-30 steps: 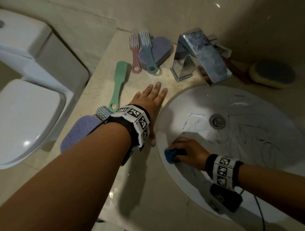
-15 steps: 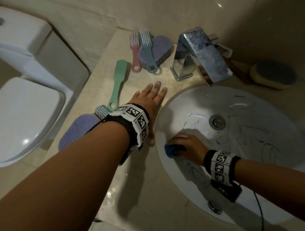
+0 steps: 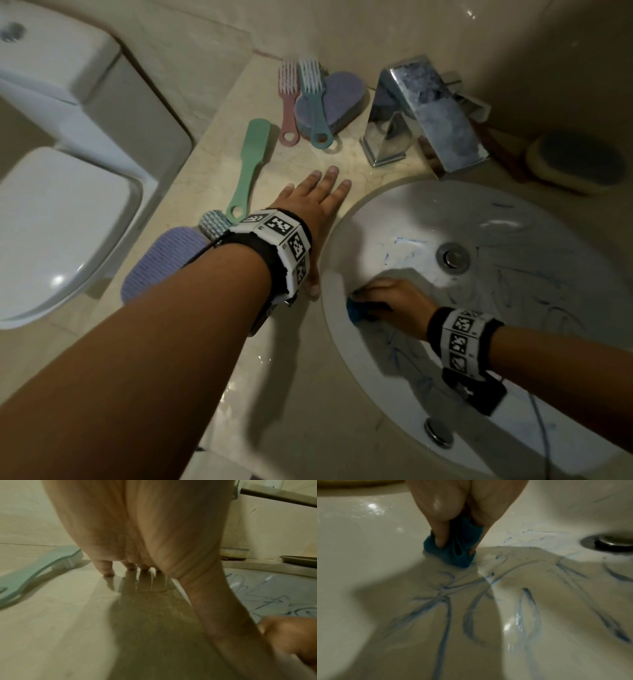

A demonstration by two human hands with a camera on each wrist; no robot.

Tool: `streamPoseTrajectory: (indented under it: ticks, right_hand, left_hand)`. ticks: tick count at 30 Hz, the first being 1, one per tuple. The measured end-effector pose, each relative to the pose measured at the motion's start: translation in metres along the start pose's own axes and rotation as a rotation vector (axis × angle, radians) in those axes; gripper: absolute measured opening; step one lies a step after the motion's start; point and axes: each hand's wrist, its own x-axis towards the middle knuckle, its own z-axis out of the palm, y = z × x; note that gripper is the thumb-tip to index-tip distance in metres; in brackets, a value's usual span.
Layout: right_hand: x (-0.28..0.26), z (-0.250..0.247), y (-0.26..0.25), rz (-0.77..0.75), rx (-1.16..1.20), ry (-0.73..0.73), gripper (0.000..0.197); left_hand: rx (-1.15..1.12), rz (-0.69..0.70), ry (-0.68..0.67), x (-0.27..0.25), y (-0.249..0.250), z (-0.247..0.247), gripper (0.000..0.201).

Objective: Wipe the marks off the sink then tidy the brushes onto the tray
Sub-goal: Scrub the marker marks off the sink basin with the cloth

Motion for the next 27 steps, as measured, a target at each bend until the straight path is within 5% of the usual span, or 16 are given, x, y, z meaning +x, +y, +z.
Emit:
streamPoseTrajectory:
  ticks: [4, 6, 12, 15, 20, 27]
  right_hand:
    - [0.043, -0.023, 0.022, 0.367, 0.069, 0.265, 0.028]
    - [0.049, -0.027, 0.022, 0.49, 0.073, 0.261, 0.03]
    - [-0.008, -0.005, -0.017, 0.228, 0.005, -0.176, 0.037]
    - [-0.002, -0.013, -0.013, 0.214, -0.053, -0.2, 0.037]
    - [0.031, -0.024, -0.006, 0.38, -0.084, 0.059, 0.039]
    - [-0.037, -0.009, -0.017, 0.206, -0.014, -0.302, 0.038]
  left_hand:
    - [-0.006, -0.017, -0.022, -0.001, 0.002, -0.003, 0.163]
    - [-0.001, -0.026, -0.03, -0.005, 0.005, -0.005, 0.157]
    - [-0.087, -0.113, 0.069, -0.031, 0.025, -0.002, 0.082]
    - [-0.108, -0.165, 0.017, -0.044, 0.033, 0.022, 0.111]
    - [-0.22, -0.212, -0.056, -0.058, 0.05, 0.055, 0.15]
    - [-0.189, -0.209, -0.044, -0.061, 0.051, 0.06, 0.16]
